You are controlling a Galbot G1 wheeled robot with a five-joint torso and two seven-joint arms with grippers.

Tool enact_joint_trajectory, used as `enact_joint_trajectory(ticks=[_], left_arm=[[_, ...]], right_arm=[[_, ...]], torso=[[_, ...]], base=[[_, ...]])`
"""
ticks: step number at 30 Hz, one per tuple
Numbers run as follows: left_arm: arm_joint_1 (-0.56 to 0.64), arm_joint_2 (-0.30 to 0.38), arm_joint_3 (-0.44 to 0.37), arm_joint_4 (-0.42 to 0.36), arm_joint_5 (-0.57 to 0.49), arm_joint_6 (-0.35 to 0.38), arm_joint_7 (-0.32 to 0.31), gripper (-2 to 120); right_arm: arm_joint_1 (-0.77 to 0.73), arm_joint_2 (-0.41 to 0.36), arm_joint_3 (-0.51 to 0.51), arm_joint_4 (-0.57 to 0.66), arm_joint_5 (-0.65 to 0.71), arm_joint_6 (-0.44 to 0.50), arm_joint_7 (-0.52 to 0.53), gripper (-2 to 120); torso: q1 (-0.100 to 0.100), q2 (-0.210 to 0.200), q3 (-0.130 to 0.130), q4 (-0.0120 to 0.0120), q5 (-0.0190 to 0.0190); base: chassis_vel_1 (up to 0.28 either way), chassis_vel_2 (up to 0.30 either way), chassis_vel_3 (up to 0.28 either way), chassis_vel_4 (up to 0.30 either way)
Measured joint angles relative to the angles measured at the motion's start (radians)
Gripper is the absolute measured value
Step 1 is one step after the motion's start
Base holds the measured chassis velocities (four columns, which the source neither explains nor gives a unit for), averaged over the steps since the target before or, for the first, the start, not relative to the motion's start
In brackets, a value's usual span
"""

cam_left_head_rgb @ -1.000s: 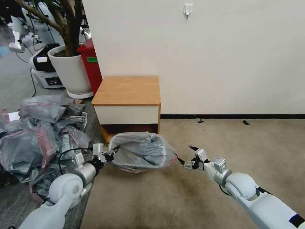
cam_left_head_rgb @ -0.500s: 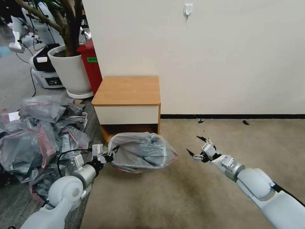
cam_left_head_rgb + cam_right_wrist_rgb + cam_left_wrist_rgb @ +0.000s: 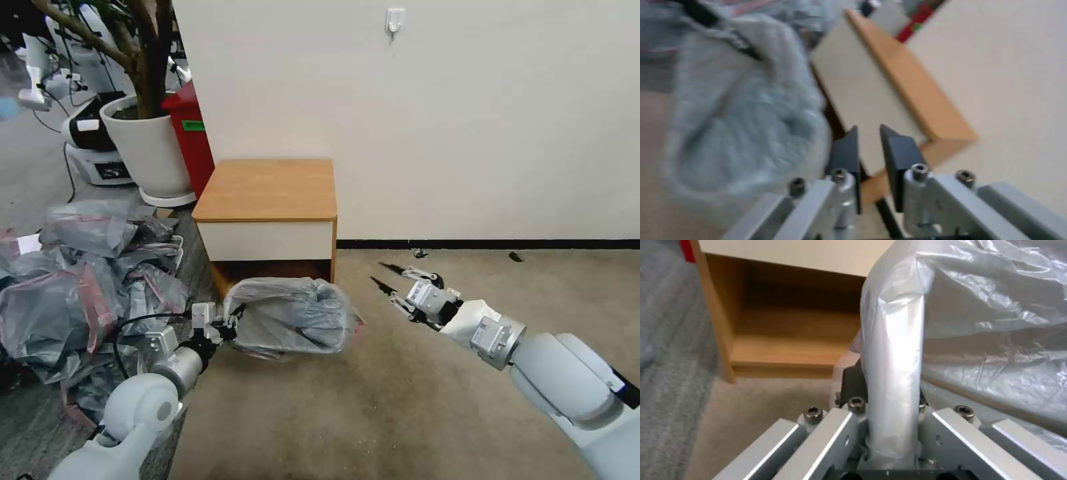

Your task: Pick up the garbage bag from the table and place it over the trash can.

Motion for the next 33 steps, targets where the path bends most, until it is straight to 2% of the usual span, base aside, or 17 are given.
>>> enact_joint_trajectory(ticks=[2, 5, 8, 9, 12, 13, 16, 22, 33], left_arm=[[0.008, -0.005, 0.011, -0.005, 0.055, -0.013, -0.008, 2], [0.014, -0.012, 0.021, -0.018, 0.086, -0.018, -0.016, 2], [0.021, -0.026, 0.047, -0.041, 0.157, -0.026, -0.031, 2], [0.021, -0.026, 0.047, -0.041, 0.157, -0.026, -0.031, 2], [0.020, -0.035, 0.068, -0.051, 0.188, -0.030, -0.035, 2], [0.020, -0.035, 0.068, -0.051, 0.188, -0.030, -0.035, 2], [0.015, -0.044, 0.086, -0.053, 0.206, -0.030, -0.038, 2], [-0.002, -0.058, 0.113, -0.049, 0.230, -0.030, -0.050, 2], [-0.029, -0.074, 0.163, -0.045, 0.263, -0.026, -0.077, 2]], right_arm=[[0.021, -0.002, -0.053, 0.000, -0.026, -0.008, -0.026, 0], [0.044, 0.001, -0.112, 0.000, -0.038, -0.023, -0.047, 0], [0.132, 0.030, -0.247, -0.030, -0.053, -0.074, -0.057, 0], [0.132, 0.030, -0.247, -0.030, -0.053, -0.074, -0.057, 0], [0.238, 0.063, -0.360, -0.082, -0.066, -0.124, -0.057, 0], [0.238, 0.063, -0.360, -0.082, -0.066, -0.124, -0.057, 0], [0.348, 0.099, -0.454, -0.166, -0.083, -0.166, -0.061, 0], [0.385, 0.115, -0.507, -0.228, -0.082, -0.219, -0.063, 0], [0.384, 0.110, -0.515, -0.251, -0.101, -0.280, -0.056, 0]], torso=[[0.000, 0.000, 0.000, 0.0001, -0.0001], [0.000, 0.000, 0.000, 0.0000, -0.0001], [0.000, 0.000, 0.000, -0.0001, 0.0000], [0.000, 0.000, 0.000, -0.0001, 0.0000], [0.000, 0.000, 0.000, 0.0000, -0.0001], [0.000, 0.000, 0.000, 0.0000, -0.0001], [0.000, 0.000, 0.000, 0.0003, -0.0001], [0.000, 0.000, 0.000, 0.0000, -0.0001], [0.000, 0.000, 0.000, 0.0000, 0.0000]], base=[[0.000, 0.000, 0.000, 0.000], [0.000, 0.000, 0.000, 0.000], [0.000, 0.000, 0.000, 0.000], [0.000, 0.000, 0.000, 0.000], [0.000, 0.000, 0.000, 0.000], [0.000, 0.000, 0.000, 0.000], [0.000, 0.000, 0.000, 0.000], [0.000, 0.000, 0.000, 0.000], [0.000, 0.000, 0.000, 0.000]])
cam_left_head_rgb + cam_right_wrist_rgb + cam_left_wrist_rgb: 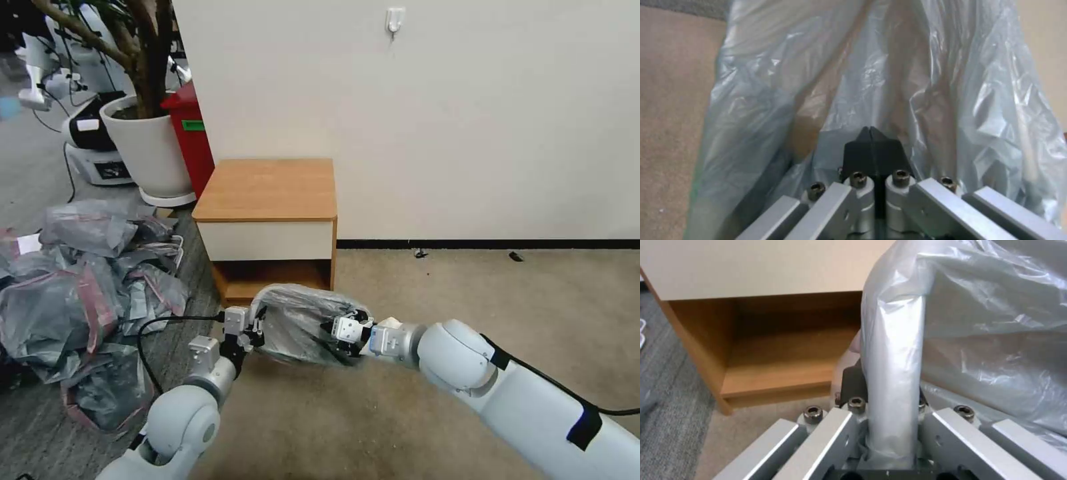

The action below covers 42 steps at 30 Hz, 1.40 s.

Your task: Pick up the garbage bag from the table and place it over the trash can.

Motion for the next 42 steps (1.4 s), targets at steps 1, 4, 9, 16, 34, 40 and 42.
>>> enact_joint_trajectory(ticks=[1, 4, 9, 16, 34, 40, 42], left_arm=[[-0.003, -0.003, 0.008, 0.001, 0.005, 0.001, -0.004, 2], [-0.015, -0.011, 0.033, 0.008, 0.023, 0.002, -0.019, 2], [-0.039, -0.026, 0.073, 0.025, 0.048, 0.004, -0.038, 2], [-0.055, -0.040, 0.100, 0.029, 0.054, 0.007, -0.040, 2], [-0.093, -0.070, 0.156, 0.063, 0.087, 0.006, -0.043, 2], [-0.103, -0.073, 0.164, 0.066, 0.088, 0.006, -0.043, 2], [-0.104, -0.074, 0.165, 0.067, 0.088, 0.006, -0.043, 2]], right_arm=[[0.000, 0.000, 0.000, 0.000, -0.004, -0.005, 0.002, 0], [0.000, -0.001, -0.009, 0.003, -0.014, -0.023, 0.015, 0], [0.007, 0.009, -0.030, 0.006, -0.030, -0.060, 0.026, 0], [0.031, 0.025, -0.059, -0.049, -0.073, -0.085, 0.027, 0], [0.085, 0.093, -0.116, -0.158, -0.102, -0.173, 0.029, 0], [0.094, 0.107, -0.119, -0.204, -0.102, -0.177, 0.031, 0], [0.094, 0.109, -0.118, -0.213, -0.102, -0.178, 0.032, 0]], torso=[[0.000, 0.000, 0.000, 0.0000, -0.0001], [0.000, 0.000, 0.000, -0.0001, -0.0001], [0.000, 0.000, 0.000, -0.0001, -0.0001], [0.000, 0.000, 0.000, -0.0001, -0.0001], [0.000, 0.000, 0.000, 0.0000, -0.0002], [0.000, 0.000, 0.000, 0.0000, -0.0001], [0.000, 0.000, 0.000, 0.0000, -0.0002]], base=[[0.000, 0.000, 0.000, 0.000], [0.000, 0.000, 0.000, 0.000], [0.000, 0.000, 0.000, 0.000], [0.000, 0.000, 0.000, 0.000], [0.000, 0.000, 0.000, 0.000], [0.000, 0.000, 0.000, 0.000], [0.000, 0.000, 0.000, 0.000]])
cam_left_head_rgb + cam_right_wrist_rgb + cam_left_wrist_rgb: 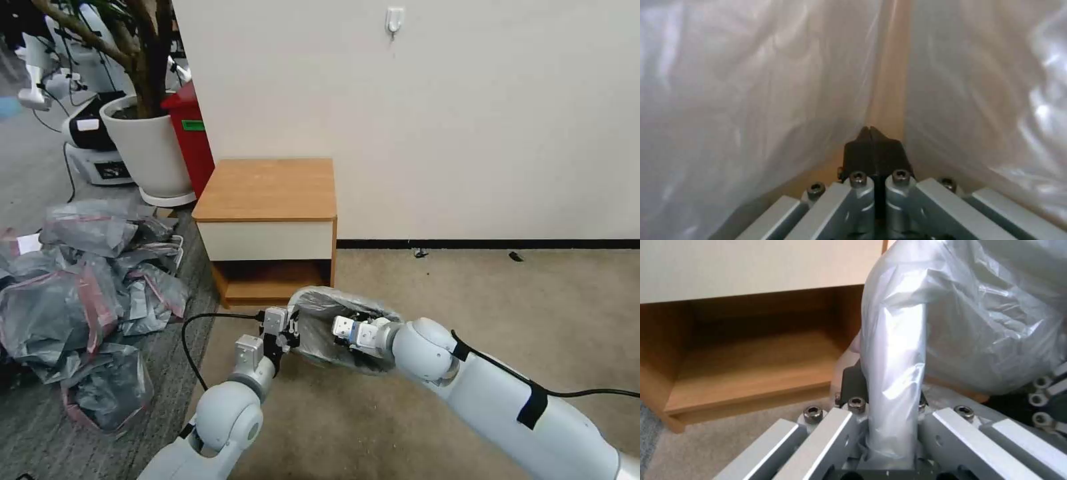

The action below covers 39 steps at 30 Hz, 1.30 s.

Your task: Pick up the garbage bag from the table and place it over the trash can.

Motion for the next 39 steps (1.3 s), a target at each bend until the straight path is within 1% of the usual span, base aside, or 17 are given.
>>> enact_joint_trajectory(ticks=[4, 6, 9, 19, 39], left_arm=[[0.000, -0.002, 0.003, 0.002, 0.001, 0.000, -0.001, 2], [0.000, -0.002, 0.003, 0.002, 0.001, 0.000, -0.001, 2], [0.000, -0.002, 0.004, 0.003, 0.001, 0.000, -0.001, 2], [0.008, 0.001, 0.004, -0.003, 0.003, -0.001, -0.002, 2], [0.012, -0.004, 0.002, -0.007, 0.006, -0.001, -0.002, 2]], right_arm=[[0.008, 0.018, -0.003, -0.041, 0.002, -0.007, 0.007, 0], [0.011, 0.022, -0.004, -0.048, 0.003, -0.009, 0.010, 0], [0.017, 0.034, -0.013, -0.064, 0.007, -0.039, 0.020, 0], [0.019, 0.060, -0.019, -0.115, 0.009, -0.061, 0.053, 0], [0.020, 0.107, -0.017, -0.214, -0.018, -0.064, 0.077, 0]], torso=[[0.000, 0.000, 0.000, 0.0000, 0.0000], [0.000, 0.000, 0.000, 0.0000, 0.0000], [0.000, 0.000, 0.000, 0.0000, 0.0000], [0.000, 0.000, 0.000, 0.0000, 0.0000], [0.000, 0.000, 0.000, 0.0000, 0.0000]], base=[[0.000, 0.000, 0.000, 0.000], [0.000, 0.000, 0.000, 0.000], [0.000, 0.000, 0.000, 0.000], [0.000, 0.000, 0.000, 0.000], [0.000, 0.000, 0.000, 0.000]])
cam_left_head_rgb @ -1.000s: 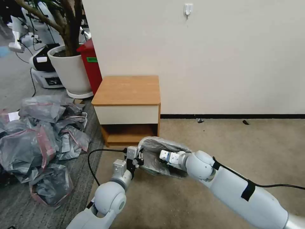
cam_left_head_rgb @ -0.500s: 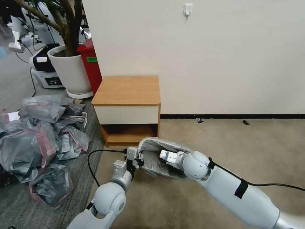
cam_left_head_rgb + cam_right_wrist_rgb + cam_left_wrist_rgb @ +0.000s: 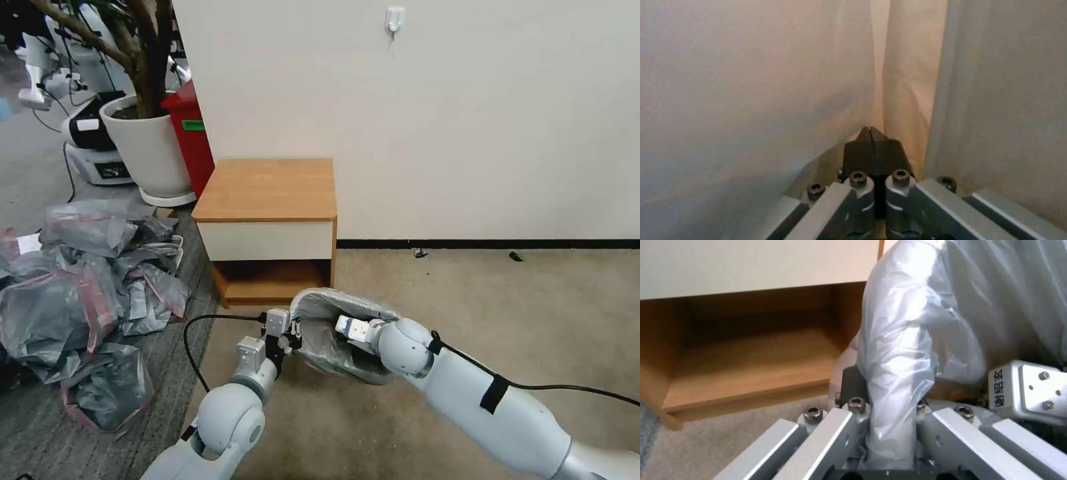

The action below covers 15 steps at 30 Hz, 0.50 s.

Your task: Pick up the garbage bag from the table and place it over the trash can.

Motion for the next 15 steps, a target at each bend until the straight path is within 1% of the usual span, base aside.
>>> enact_joint_trajectory(ticks=[7, 15], left_arm=[[0.000, -0.001, -0.002, 0.000, 0.000, 0.000, 0.000, 2], [-0.007, -0.005, -0.004, 0.002, 0.000, 0.000, 0.000, 2]], right_arm=[[-0.001, 0.004, 0.001, -0.012, -0.005, 0.000, 0.002, 0], [-0.007, 0.009, -0.003, 0.001, -0.013, 0.000, 0.002, 0]], torso=[[0.000, 0.000, 0.000, 0.0000, 0.0000], [0.000, 0.000, 0.000, 0.0001, 0.0000]], base=[[0.000, 0.000, 0.000, 0.000], [0.000, 0.000, 0.000, 0.000]])
